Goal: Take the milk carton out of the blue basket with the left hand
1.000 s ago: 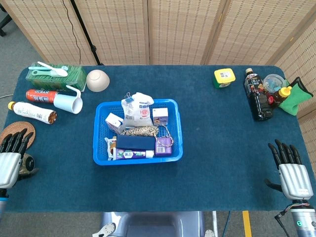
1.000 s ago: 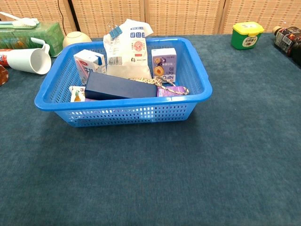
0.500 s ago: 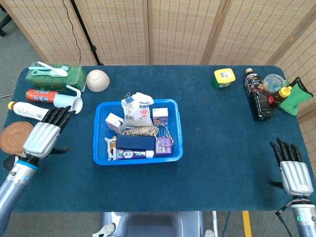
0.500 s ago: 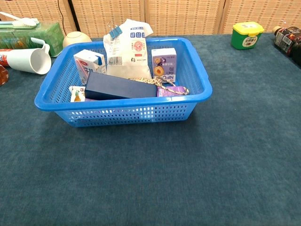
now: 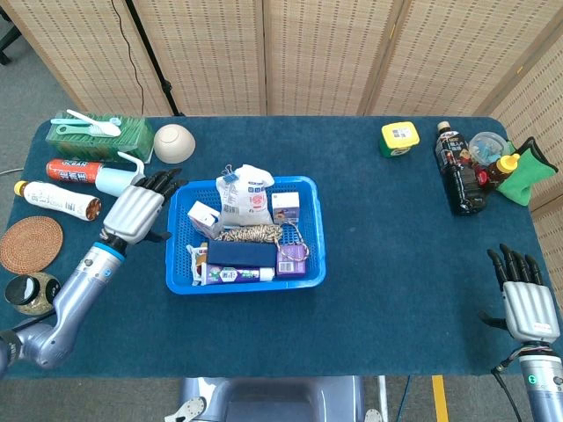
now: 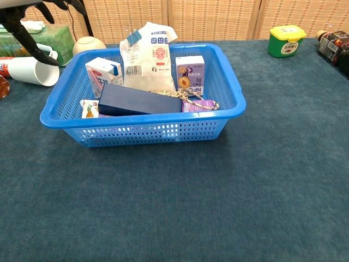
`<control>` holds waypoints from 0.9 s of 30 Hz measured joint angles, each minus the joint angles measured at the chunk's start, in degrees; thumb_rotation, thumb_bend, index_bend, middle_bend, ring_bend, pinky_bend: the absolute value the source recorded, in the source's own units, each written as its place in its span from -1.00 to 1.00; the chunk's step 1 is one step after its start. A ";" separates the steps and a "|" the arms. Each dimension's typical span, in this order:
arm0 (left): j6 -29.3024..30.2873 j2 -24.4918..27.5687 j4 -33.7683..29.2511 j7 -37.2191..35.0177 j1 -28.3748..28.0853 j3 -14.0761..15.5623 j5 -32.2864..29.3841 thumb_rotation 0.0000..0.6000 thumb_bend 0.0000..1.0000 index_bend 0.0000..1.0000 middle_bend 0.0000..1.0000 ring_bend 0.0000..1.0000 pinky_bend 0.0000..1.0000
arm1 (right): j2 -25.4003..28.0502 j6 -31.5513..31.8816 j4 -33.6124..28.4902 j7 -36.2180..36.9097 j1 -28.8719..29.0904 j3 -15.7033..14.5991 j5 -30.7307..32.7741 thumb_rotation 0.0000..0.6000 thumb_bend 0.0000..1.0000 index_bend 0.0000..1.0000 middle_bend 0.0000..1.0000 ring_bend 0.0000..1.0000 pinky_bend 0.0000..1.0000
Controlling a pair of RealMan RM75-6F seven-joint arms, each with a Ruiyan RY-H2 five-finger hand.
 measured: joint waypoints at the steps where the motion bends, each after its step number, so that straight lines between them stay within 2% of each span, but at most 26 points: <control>1: -0.37 -1.26 0.94 1.71 -0.98 0.05 -1.39 1.00 -0.85 -0.55 -0.73 -0.68 -0.49 | -0.09 -0.03 0.13 -0.02 0.03 0.06 0.14 1.00 -1.00 -1.00 -1.00 -1.00 -1.00; 5: -1.39 -4.93 4.09 6.28 -3.91 0.57 -4.93 1.00 -0.85 -0.45 -0.65 -0.65 -0.49 | -0.36 -0.32 0.61 -0.13 0.16 0.17 0.64 1.00 -1.00 -1.00 -1.00 -1.00 -1.00; 10: -1.93 -8.12 6.71 8.47 -6.05 1.49 -7.03 1.00 -0.85 -0.44 -0.64 -0.64 -0.49 | -0.71 -0.96 1.17 -0.33 0.42 0.24 1.28 1.00 -1.00 -1.00 -1.00 -1.00 -1.00; 16: -1.82 -10.62 8.80 9.19 -7.55 2.59 -7.69 1.00 -0.85 -0.44 -0.64 -0.64 -0.49 | -0.85 -1.40 1.57 -0.25 0.59 0.36 1.88 1.00 -1.00 -1.00 -1.00 -1.00 -1.00; 27: -2.26 -13.13 10.81 11.57 -10.07 2.93 -9.93 1.00 -0.85 -0.44 -0.64 -0.64 -0.49 | -0.93 -2.02 2.00 0.01 0.82 0.48 2.60 1.00 -1.00 -1.00 -1.00 -1.00 -1.00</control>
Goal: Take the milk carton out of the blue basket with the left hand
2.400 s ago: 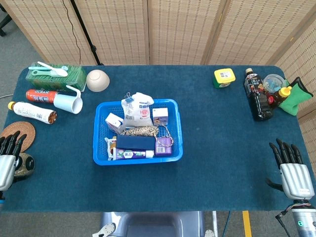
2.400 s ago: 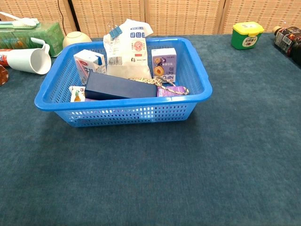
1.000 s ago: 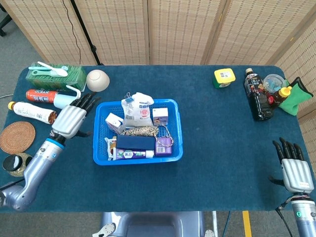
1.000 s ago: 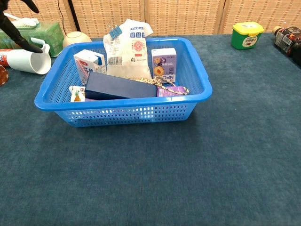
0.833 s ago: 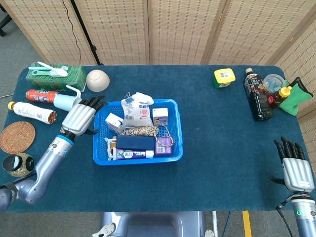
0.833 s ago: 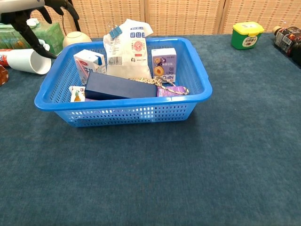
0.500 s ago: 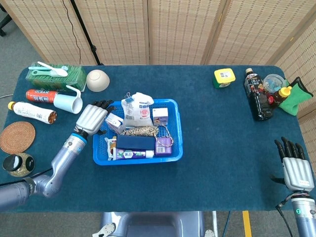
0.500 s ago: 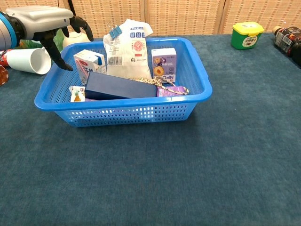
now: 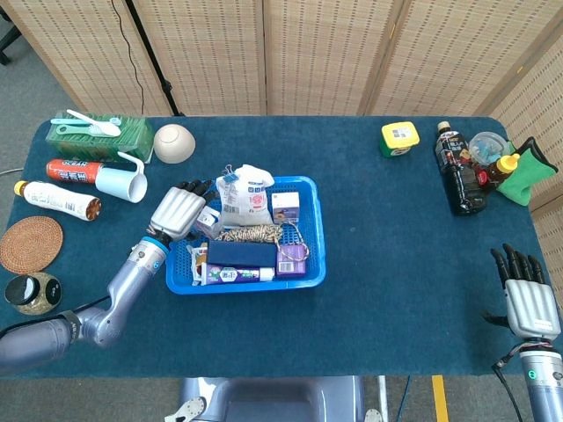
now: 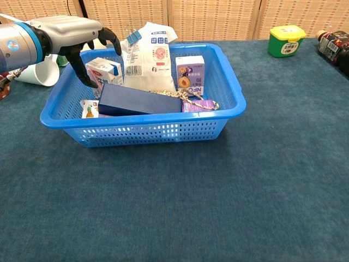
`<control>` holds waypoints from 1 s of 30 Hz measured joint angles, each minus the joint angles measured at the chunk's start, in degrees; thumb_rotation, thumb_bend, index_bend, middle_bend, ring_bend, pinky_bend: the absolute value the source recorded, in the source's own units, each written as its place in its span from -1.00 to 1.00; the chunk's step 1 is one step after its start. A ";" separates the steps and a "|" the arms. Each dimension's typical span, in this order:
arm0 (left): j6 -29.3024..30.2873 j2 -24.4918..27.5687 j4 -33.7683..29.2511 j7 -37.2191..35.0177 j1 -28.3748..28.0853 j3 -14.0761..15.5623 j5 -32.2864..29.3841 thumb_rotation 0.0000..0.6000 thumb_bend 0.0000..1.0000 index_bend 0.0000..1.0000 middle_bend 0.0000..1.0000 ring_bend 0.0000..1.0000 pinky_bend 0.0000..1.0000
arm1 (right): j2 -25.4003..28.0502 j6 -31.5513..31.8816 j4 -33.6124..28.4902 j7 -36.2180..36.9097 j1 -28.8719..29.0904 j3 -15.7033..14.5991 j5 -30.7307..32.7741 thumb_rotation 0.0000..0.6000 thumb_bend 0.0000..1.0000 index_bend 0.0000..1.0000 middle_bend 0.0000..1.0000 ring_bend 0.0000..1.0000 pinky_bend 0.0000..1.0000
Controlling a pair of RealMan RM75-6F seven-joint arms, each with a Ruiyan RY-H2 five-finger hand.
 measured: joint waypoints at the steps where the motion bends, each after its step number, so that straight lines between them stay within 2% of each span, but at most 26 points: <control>1: -0.03 -0.23 0.05 0.39 -0.24 0.12 -0.21 1.00 -0.85 -0.43 -0.64 -0.64 -0.49 | 0.01 -0.02 0.03 0.06 0.01 0.03 0.08 1.00 -1.00 -1.00 -1.00 -1.00 -1.00; 6: -0.16 -1.20 0.49 1.97 -1.06 0.67 -1.33 1.00 -0.85 -0.37 -0.60 -0.60 -0.42 | 0.09 -0.19 0.14 0.41 0.05 0.09 0.25 1.00 -1.00 -1.00 -1.00 -1.00 -1.00; 13: -0.55 -3.04 2.34 3.31 -2.21 1.15 -3.72 1.00 -0.79 0.01 -0.29 -0.38 -0.14 | 0.11 -0.62 0.38 0.94 0.23 0.07 0.32 1.00 -1.00 -1.00 -1.00 -1.00 -1.00; 19: -0.25 -3.64 2.64 4.28 -2.77 1.40 -5.23 1.00 -0.37 0.27 -0.08 -0.18 0.04 | 0.16 -0.83 0.49 1.50 0.34 0.02 0.19 1.00 -1.00 -1.00 -1.00 -1.00 -1.00; 22: 1.04 -4.01 2.75 4.33 -2.78 1.25 -5.03 1.00 -0.27 0.31 -0.04 -0.16 0.07 | 0.21 -0.64 0.44 1.62 0.29 0.01 0.10 1.00 -1.00 -1.00 -1.00 -1.00 -1.00; 30: 4.18 -2.98 0.73 2.89 -1.94 0.63 -3.90 1.00 -0.21 0.33 -0.03 -0.14 0.07 | 0.19 -0.42 0.18 1.45 0.26 -0.10 -0.07 1.00 -1.00 -1.00 -1.00 -1.00 -1.00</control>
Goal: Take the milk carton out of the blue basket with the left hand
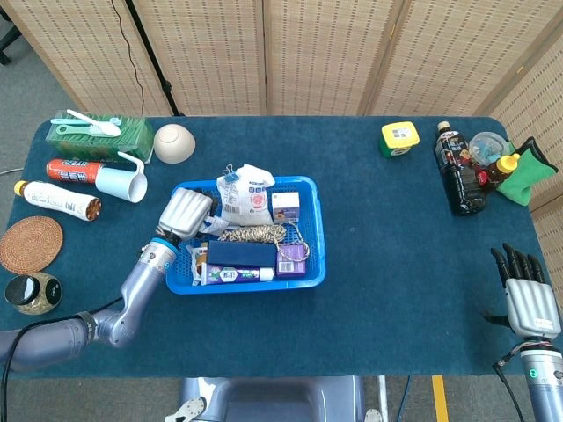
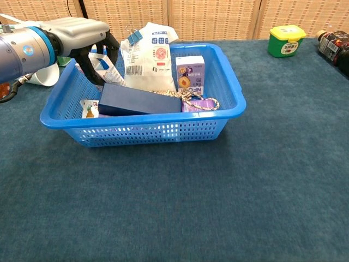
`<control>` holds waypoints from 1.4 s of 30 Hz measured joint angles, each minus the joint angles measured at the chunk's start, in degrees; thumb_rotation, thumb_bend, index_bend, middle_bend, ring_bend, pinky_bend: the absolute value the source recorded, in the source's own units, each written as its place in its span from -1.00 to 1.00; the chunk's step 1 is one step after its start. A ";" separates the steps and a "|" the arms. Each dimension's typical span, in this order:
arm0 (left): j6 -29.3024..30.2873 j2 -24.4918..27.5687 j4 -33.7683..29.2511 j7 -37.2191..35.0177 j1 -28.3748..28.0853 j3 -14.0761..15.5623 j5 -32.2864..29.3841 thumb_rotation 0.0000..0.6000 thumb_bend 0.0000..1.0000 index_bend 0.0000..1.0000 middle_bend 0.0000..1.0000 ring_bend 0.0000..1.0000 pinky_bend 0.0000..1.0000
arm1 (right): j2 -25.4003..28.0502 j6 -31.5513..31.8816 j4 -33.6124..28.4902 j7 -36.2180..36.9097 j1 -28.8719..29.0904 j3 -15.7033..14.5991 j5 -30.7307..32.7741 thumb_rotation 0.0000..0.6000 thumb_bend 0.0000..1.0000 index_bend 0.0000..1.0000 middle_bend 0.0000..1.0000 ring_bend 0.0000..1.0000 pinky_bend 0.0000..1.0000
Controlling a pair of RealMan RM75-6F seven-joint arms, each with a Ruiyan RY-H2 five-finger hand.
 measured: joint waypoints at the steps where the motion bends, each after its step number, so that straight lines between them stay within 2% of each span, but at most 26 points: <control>1: 0.28 0.63 -0.85 -0.36 0.18 -0.16 0.15 1.00 -0.21 0.33 -0.03 -0.14 0.07 | -0.01 -0.01 -0.03 -0.05 0.01 -0.01 0.01 1.00 -1.00 -1.00 -1.00 -1.00 -1.00; 12: 3.41 9.02 -10.85 -2.01 1.82 -2.42 0.72 1.00 -0.20 0.33 -0.03 -0.14 0.07 | 0.09 0.31 -0.56 -0.18 -0.06 -0.20 -0.36 1.00 -1.00 -1.00 -1.00 -1.00 -1.00; 19: 5.05 20.21 -20.91 -1.70 3.75 -4.28 -1.59 1.00 -0.20 0.34 -0.03 -0.14 0.07 | 0.24 0.51 -1.10 -0.11 -0.10 -0.51 -1.00 1.00 -1.00 -1.00 -1.00 -1.00 -1.00; 23: 4.99 26.02 -23.47 -1.66 5.44 -4.11 -3.92 1.00 -0.20 0.34 -0.03 -0.15 0.07 | 0.39 0.79 -1.60 0.05 -0.15 -0.72 -1.67 1.00 -1.00 -1.00 -1.00 -1.00 -1.00; 26: 3.59 27.27 -22.05 -2.58 6.29 -3.06 -4.93 1.00 -0.20 0.34 -0.03 -0.15 0.07 | 0.51 0.89 -1.88 0.15 -0.16 -0.89 -2.04 1.00 -1.00 -1.00 -1.00 -1.00 -1.00; 30: 0.69 25.75 -16.54 -4.90 6.78 -1.38 -5.65 1.00 -0.21 0.34 -0.03 -0.16 0.07 | 0.33 1.11 -1.79 -0.61 -0.14 -0.93 -2.16 1.00 -1.00 -1.00 -1.00 -1.00 -1.00; 37: -6.16 19.34 -3.88 -9.29 6.96 2.23 -6.30 1.00 -0.20 0.33 -0.03 -0.16 0.07 | -0.18 1.05 -1.69 -1.47 0.03 -1.03 -2.19 1.00 -1.00 -1.00 -1.00 -1.00 -1.00; 42: -8.89 15.41 1.22 -9.97 6.61 4.28 -6.45 1.00 -0.20 0.32 -0.03 -0.17 0.07 | -0.35 0.41 -1.37 -1.56 0.23 -1.00 -1.64 1.00 -1.00 -1.00 -1.00 -1.00 -1.00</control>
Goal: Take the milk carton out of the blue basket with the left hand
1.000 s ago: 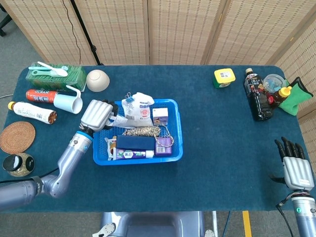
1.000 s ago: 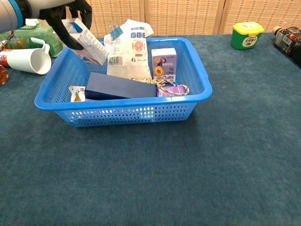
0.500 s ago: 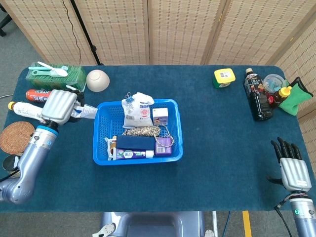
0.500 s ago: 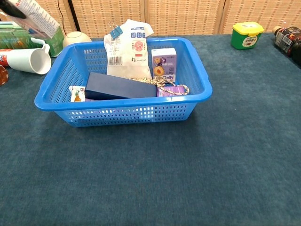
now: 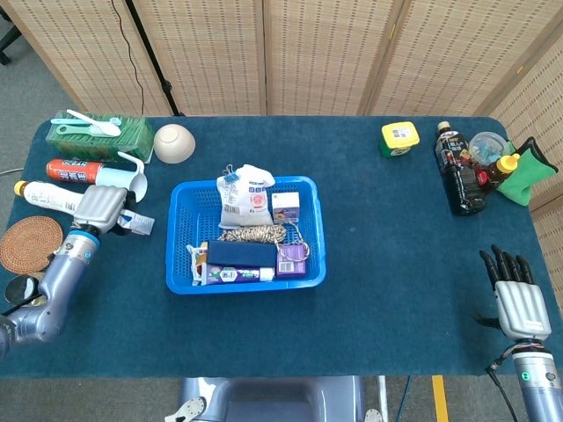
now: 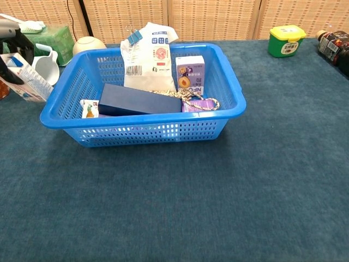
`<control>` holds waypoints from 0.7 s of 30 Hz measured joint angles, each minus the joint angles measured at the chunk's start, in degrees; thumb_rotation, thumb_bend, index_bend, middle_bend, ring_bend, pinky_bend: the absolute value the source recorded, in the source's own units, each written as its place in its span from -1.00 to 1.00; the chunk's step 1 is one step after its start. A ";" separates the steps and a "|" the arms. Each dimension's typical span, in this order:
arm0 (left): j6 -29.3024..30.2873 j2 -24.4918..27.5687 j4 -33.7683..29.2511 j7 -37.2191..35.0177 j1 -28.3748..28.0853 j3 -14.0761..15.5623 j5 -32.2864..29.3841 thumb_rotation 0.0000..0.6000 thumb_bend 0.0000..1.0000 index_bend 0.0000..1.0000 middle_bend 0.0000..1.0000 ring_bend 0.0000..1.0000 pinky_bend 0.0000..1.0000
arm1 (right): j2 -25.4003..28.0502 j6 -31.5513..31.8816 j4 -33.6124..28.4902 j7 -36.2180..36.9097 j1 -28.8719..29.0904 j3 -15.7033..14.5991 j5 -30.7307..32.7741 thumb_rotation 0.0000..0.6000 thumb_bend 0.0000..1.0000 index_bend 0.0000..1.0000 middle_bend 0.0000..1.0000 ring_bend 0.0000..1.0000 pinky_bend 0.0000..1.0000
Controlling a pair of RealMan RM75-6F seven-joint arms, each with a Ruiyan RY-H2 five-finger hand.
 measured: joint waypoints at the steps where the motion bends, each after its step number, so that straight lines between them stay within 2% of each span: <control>1: -0.40 -0.76 0.94 0.21 -0.22 0.33 -0.23 1.00 -0.21 0.32 -0.03 -0.17 0.07 | -0.02 -0.10 0.07 0.02 0.04 0.01 0.08 1.00 -1.00 -1.00 -1.00 -1.00 -1.00; 7: -0.60 -2.66 2.77 3.15 -1.37 1.22 -2.12 1.00 -0.20 0.32 -0.07 -0.20 0.07 | -0.03 -0.21 0.12 0.04 0.08 0.02 0.21 1.00 -1.00 -1.00 -1.00 -1.00 -1.00; 9: -0.38 -3.03 2.89 3.96 -1.66 1.34 -2.65 1.00 -0.20 0.31 -0.16 -0.24 0.07 | -0.01 -0.32 0.14 0.11 0.10 0.01 0.27 1.00 -1.00 -1.00 -1.00 -1.00 -1.00; 11: 0.07 -3.42 2.96 4.98 -1.92 1.48 -3.32 1.00 -0.21 0.26 -0.35 -0.36 0.03 | 0.00 -0.42 0.14 0.19 0.13 0.01 0.35 1.00 -1.00 -1.00 -1.00 -1.00 -1.00; 12: 0.20 -3.57 2.95 5.53 -2.04 1.57 -3.76 1.00 -0.21 0.17 -0.50 -0.47 -0.05 | 0.02 -0.42 0.12 0.30 0.13 0.03 0.37 1.00 -1.00 -1.00 -1.00 -1.00 -1.00; 14: 0.33 -3.77 2.78 6.96 -2.35 1.83 -5.26 1.00 -0.23 -0.14 -0.84 -0.77 -0.29 | 0.05 -0.31 0.12 0.47 0.10 0.07 0.36 1.00 -1.00 -1.00 -1.00 -1.00 -1.00; 16: 0.19 -3.61 2.04 8.16 -2.69 2.09 -7.16 1.00 -0.25 -0.35 -0.99 -0.95 -0.49 | 0.08 -0.18 0.12 0.56 0.07 0.09 0.29 1.00 -1.00 -1.00 -1.00 -1.00 -1.00; 19: -0.06 -2.48 -0.17 8.92 -3.02 2.32 -8.89 1.00 -0.28 -0.59 -1.00 -1.00 -0.71 | 0.12 -0.21 0.13 0.68 0.07 0.08 0.27 1.00 -1.00 -1.00 -1.00 -1.00 -1.00; 21: 0.11 -1.42 -1.67 9.12 -3.07 2.44 -9.25 1.00 -0.28 -0.68 -1.00 -1.00 -0.76 | 0.15 -0.19 0.12 0.75 0.07 0.08 0.26 1.00 -1.00 -1.00 -1.00 -1.00 -1.00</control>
